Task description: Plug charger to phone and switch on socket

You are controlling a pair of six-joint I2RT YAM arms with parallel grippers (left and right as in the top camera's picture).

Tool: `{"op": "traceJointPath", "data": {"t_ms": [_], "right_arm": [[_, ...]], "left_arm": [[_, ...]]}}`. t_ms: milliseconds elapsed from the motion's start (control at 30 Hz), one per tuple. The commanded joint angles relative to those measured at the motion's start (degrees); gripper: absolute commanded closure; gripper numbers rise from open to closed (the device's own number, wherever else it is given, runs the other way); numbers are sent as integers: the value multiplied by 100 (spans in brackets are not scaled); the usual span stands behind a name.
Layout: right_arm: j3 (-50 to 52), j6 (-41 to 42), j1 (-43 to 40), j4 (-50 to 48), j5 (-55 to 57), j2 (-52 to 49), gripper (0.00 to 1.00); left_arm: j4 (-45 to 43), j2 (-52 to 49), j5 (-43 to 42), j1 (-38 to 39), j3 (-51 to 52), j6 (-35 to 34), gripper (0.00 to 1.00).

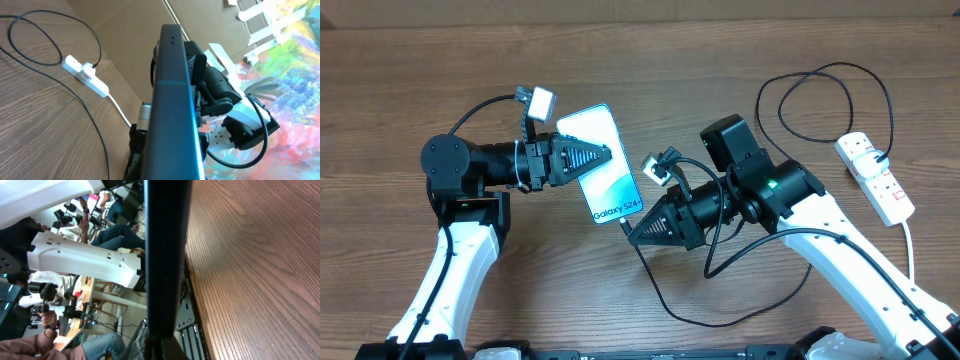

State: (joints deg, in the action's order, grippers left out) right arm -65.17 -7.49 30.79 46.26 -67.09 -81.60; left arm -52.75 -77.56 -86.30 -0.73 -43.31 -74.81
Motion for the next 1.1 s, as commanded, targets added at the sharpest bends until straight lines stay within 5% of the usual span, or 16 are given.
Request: {"op": "traceJointPath", "data": {"t_ms": [0, 1067], "right_arm": [[31, 0, 22, -59, -92, 20, 96], [28, 367, 22, -815, 103, 20, 96]], "left_arm": [[-48, 4, 133, 39, -61, 149, 96], [-48, 4, -286, 79, -59, 260, 96]]}}
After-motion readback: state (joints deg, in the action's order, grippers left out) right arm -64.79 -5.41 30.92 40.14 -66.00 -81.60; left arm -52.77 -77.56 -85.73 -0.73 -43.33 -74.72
